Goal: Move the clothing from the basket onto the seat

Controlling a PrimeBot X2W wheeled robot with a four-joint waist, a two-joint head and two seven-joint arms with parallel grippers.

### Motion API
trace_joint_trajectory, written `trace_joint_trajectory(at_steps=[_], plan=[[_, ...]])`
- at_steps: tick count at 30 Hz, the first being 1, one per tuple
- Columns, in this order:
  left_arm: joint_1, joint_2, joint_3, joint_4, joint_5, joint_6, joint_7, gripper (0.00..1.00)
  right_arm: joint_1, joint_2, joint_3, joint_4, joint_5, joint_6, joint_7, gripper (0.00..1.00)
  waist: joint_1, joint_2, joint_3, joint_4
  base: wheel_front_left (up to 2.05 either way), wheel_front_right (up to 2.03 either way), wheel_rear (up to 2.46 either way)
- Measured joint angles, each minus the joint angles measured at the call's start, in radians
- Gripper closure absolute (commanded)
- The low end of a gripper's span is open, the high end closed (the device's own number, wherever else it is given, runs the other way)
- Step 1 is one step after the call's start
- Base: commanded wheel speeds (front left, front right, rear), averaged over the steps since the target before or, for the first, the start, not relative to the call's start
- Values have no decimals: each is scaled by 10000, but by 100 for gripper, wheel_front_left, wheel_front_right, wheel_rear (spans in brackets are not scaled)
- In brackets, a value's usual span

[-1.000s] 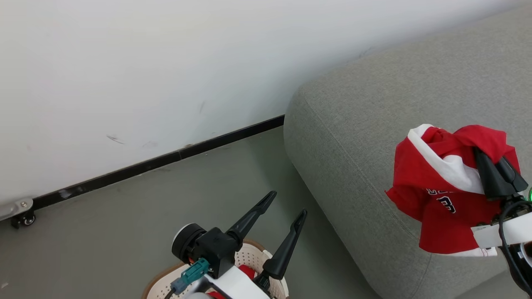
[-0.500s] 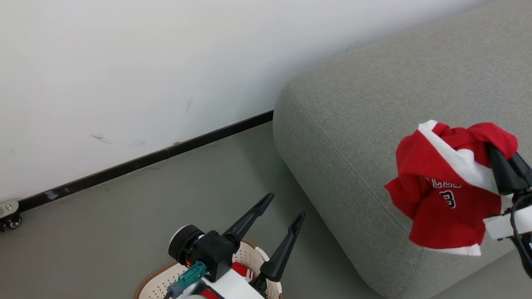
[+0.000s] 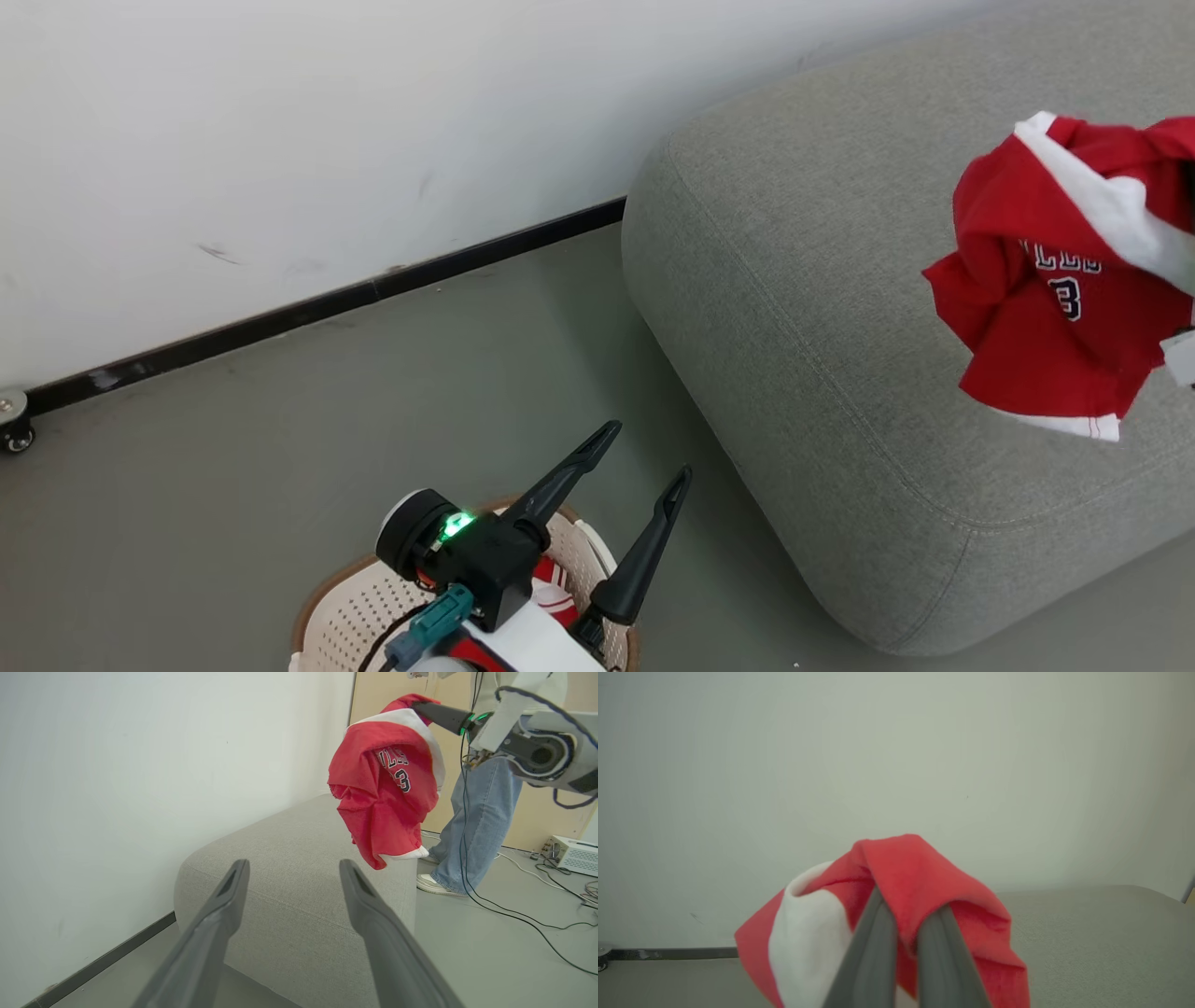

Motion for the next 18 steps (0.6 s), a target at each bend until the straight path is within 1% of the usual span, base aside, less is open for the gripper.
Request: trace_joint_trajectory(at_steps=[7,14,18], plan=[[-308,-63,-123,-313,253,109,217,0,-1092,-104,-169,771,-234,0,100,100,0,0,517,146,0,0,0],[-434,155,-121,-635,610,265,522,0,-2127,-458,-366,1540,-430,0,113,100,0,0,1112,346,0,0,0],[-727,178,-113,-1030,757,351,612,0,-2716,-627,-635,2021,-502,0,94,100,0,0,1487,488,0,0,0]])
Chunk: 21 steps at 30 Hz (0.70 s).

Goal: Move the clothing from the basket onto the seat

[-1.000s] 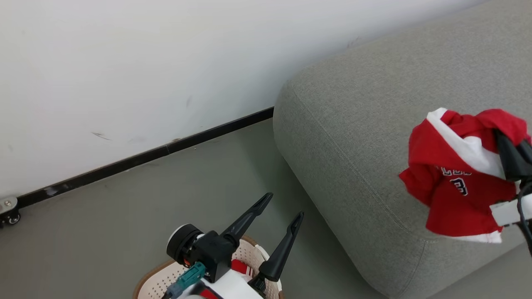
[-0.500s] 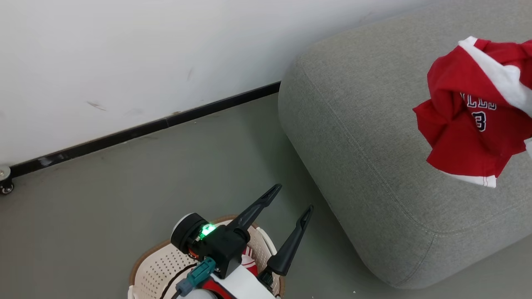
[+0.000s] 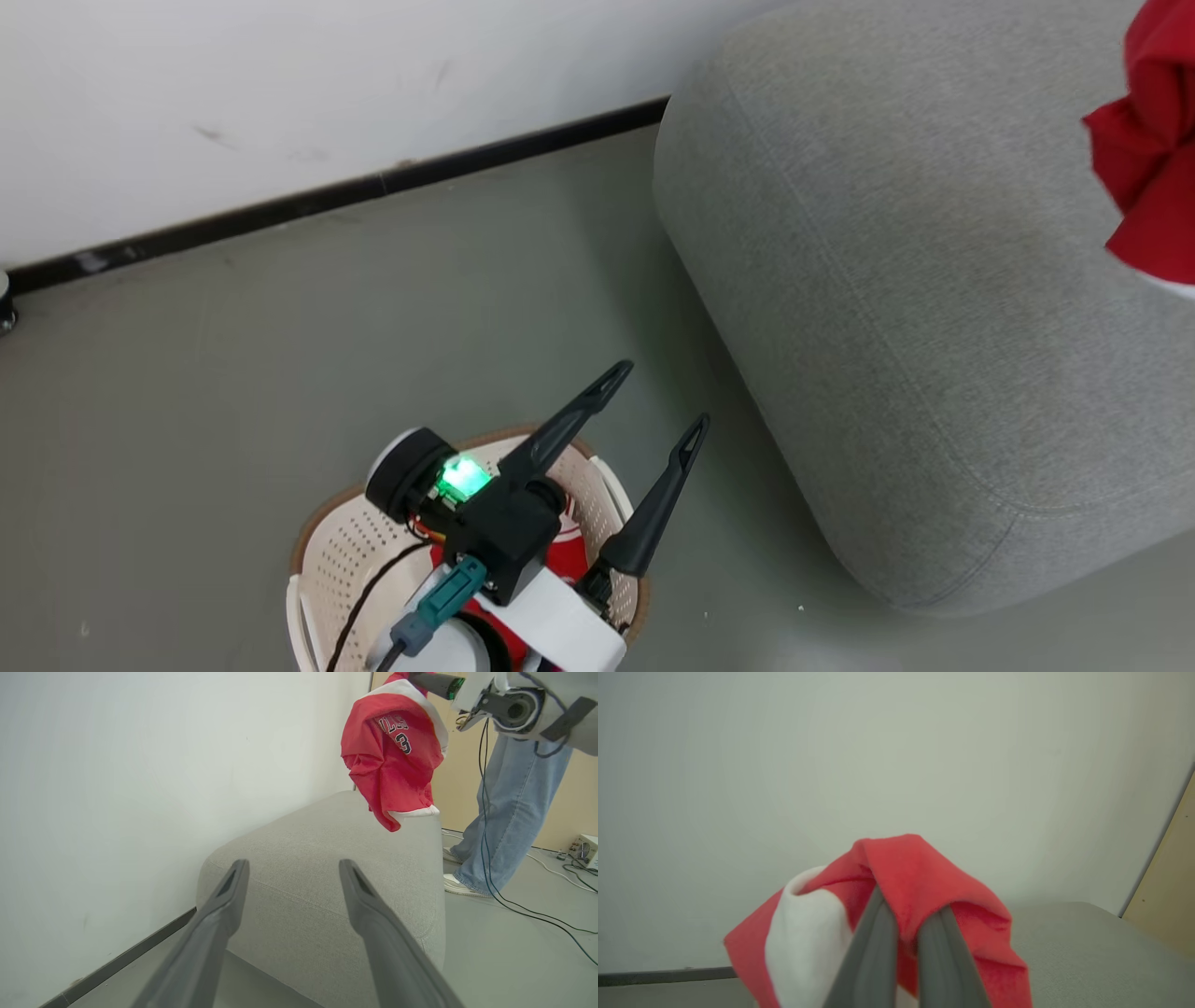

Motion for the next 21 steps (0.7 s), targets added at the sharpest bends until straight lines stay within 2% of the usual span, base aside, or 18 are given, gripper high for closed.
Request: trace_joint_trajectory(at_steps=[11,17,21], plan=[[-688,211,-25,-780,497,0,399,0,-893,-414,-961,1682,-84,6,-244,100,0,0,1037,396,0,0,0],[-1196,224,-96,-1237,625,-4,612,0,-1431,-679,-1797,2499,-771,6,-658,100,0,0,1745,612,0,0,0],[-1412,211,-199,-1432,725,-15,629,0,-1421,-633,-1958,3093,-1133,6,-763,100,0,0,2136,712,0,0,0]])
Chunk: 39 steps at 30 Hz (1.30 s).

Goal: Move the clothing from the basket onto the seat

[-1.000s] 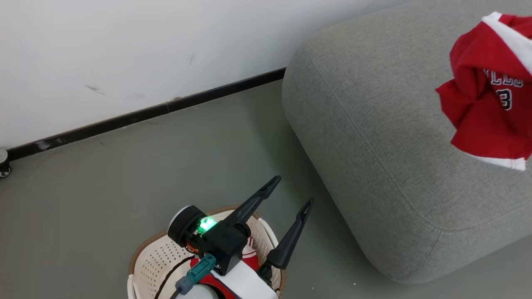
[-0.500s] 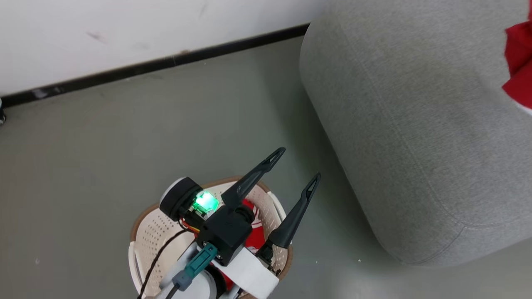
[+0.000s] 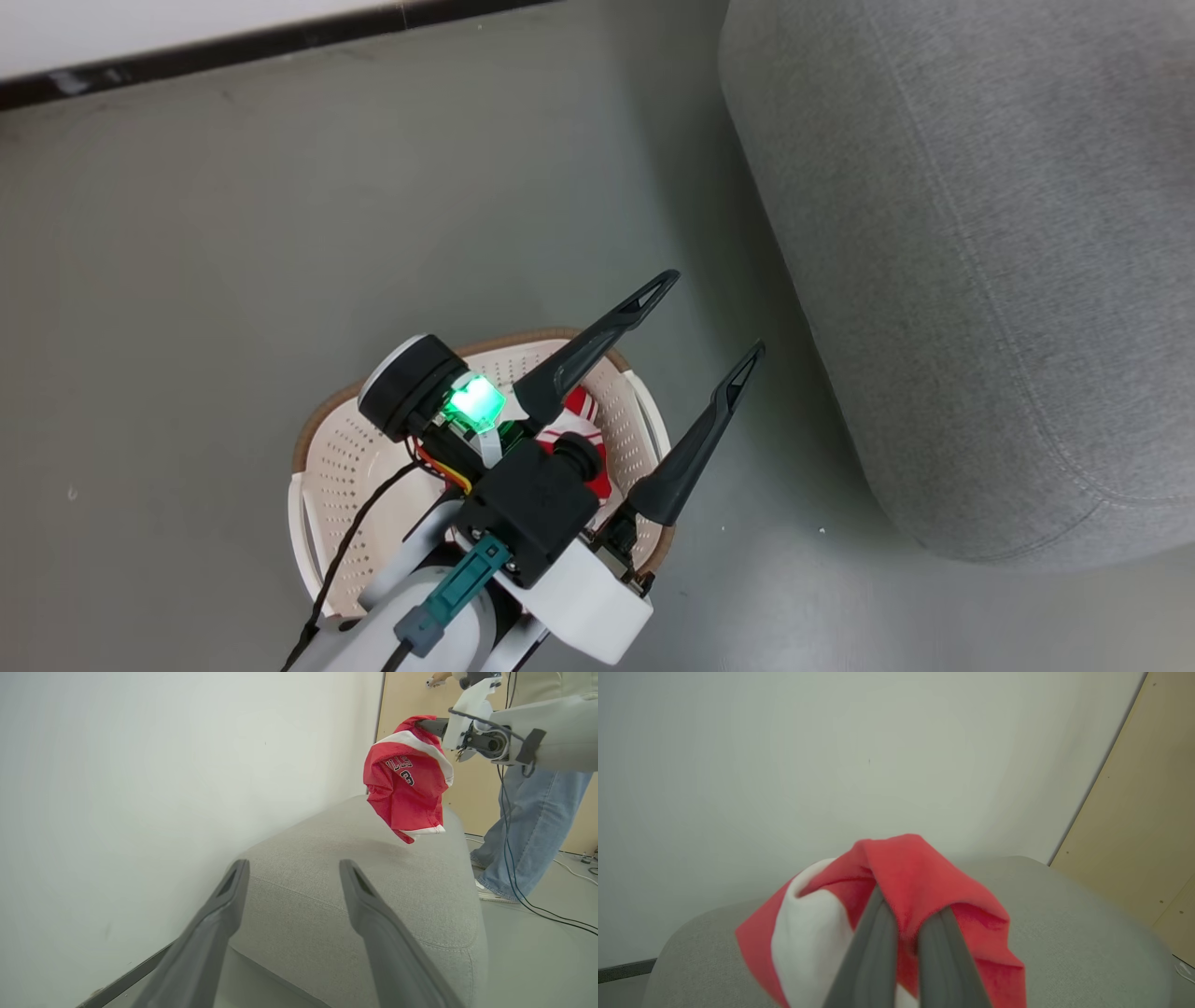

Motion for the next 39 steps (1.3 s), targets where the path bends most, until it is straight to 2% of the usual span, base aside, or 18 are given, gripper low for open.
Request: trace_joint_trajectory(at_steps=[9,20,25,27,28,29,30,31,32,39], plan=[[-354,8,-69,-105,130,-46,163,0,104,717,-180,878,-640,2,-169,100,0,0,803,192,0,0,0],[-802,36,-111,-150,311,-94,201,0,108,934,-761,1820,-1099,2,-247,100,0,0,1548,361,0,0,0],[-992,42,-113,-148,311,-167,199,0,122,1281,-1181,2174,-986,2,-257,98,0,0,1777,419,0,0,0],[-1065,42,-121,-142,311,-176,198,0,198,1471,-1244,2224,-963,2,-259,65,0,0,1854,439,0,0,0],[-1105,54,-111,-111,313,-176,150,0,232,1586,-1248,2257,-938,2,-259,56,0,0,1883,443,0,0,0],[-1118,65,-109,-75,313,-176,144,0,260,1699,-1252,2307,-894,2,-257,56,0,0,1894,437,0,0,0],[-1118,75,-111,-31,313,-178,140,0,268,1801,-1256,2360,-884,2,-257,47,0,0,1898,427,0,0,0],[-1118,75,-113,-6,313,-178,123,0,280,1864,-1267,2359,-880,2,-259,9,0,0,1897,415,0,0,0],[-1118,75,-119,25,313,-178,58,0,298,1900,-1279,2351,-865,2,-259,0,0,0,1894,403,0,0,0],[-1119,46,-169,295,290,-255,-127,0,512,1973,-1243,2288,-711,2,-259,0,1,0,1805,286,0,0,0]])
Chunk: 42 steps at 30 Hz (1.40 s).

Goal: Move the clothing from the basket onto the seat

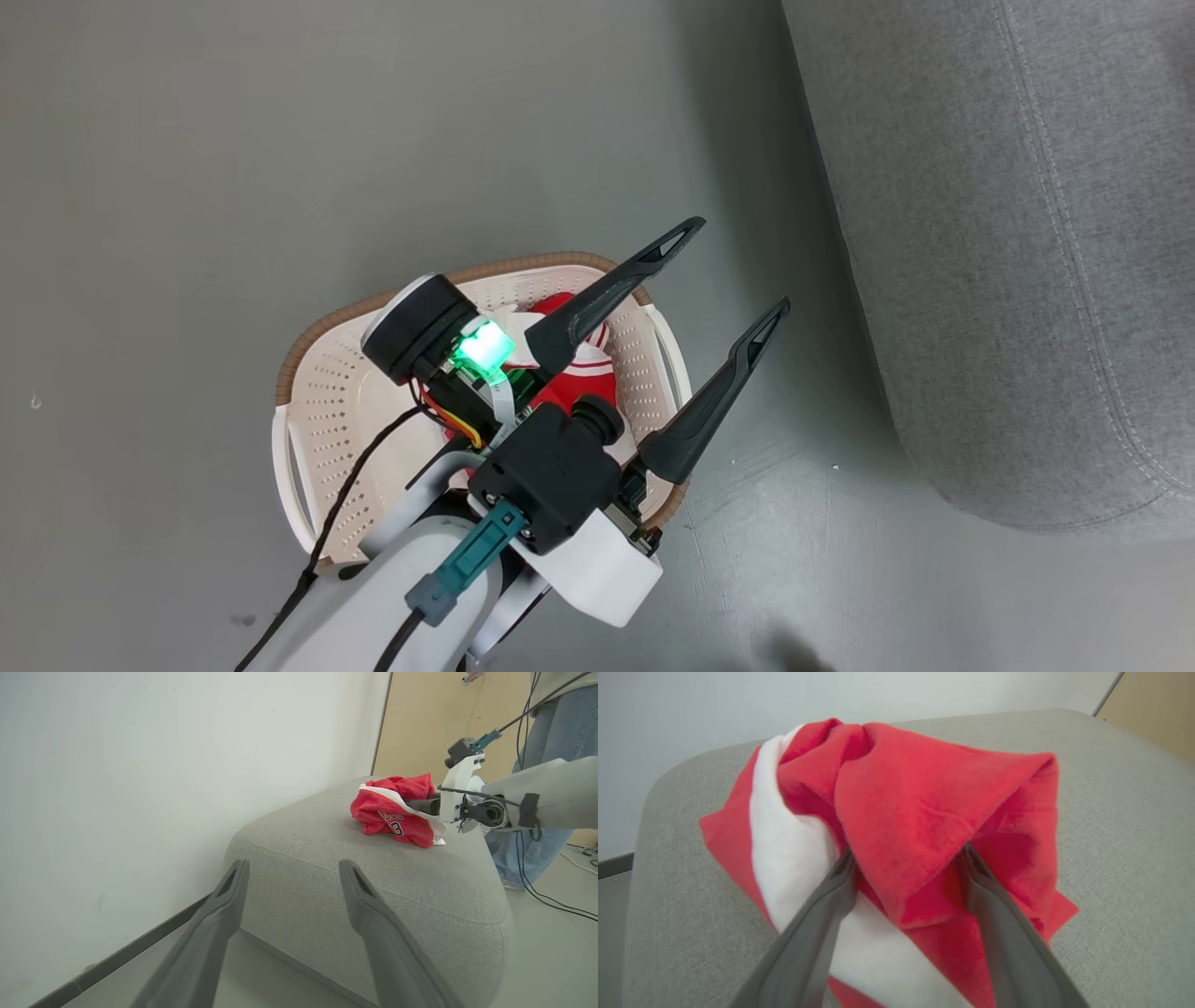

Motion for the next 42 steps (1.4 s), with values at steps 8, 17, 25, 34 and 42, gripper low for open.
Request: trace_joint_trajectory(at_steps=[8,17,25,34,42], plan=[[-27,-23,-8,403,-209,-12,-268,0,469,249,337,-546,100,0,0,0,0,0,-217,-207,0,0,0],[-27,2,109,1003,-410,-56,-606,0,1352,552,744,-1308,192,0,0,0,0,0,-633,-514,0,0,0],[35,86,502,1524,-598,12,-938,0,1929,625,959,-2809,146,0,0,0,-1,0,-1157,-789,0,0,0],[432,268,1139,1987,-886,397,-1172,0,2304,752,1066,-4475,-217,0,-13,0,0,0,-1804,-941,0,0,0],[914,301,1866,2303,-1162,918,-1367,0,2480,1432,1509,-6326,-564,0,-15,0,0,0,-2487,-873,0,0,0]])
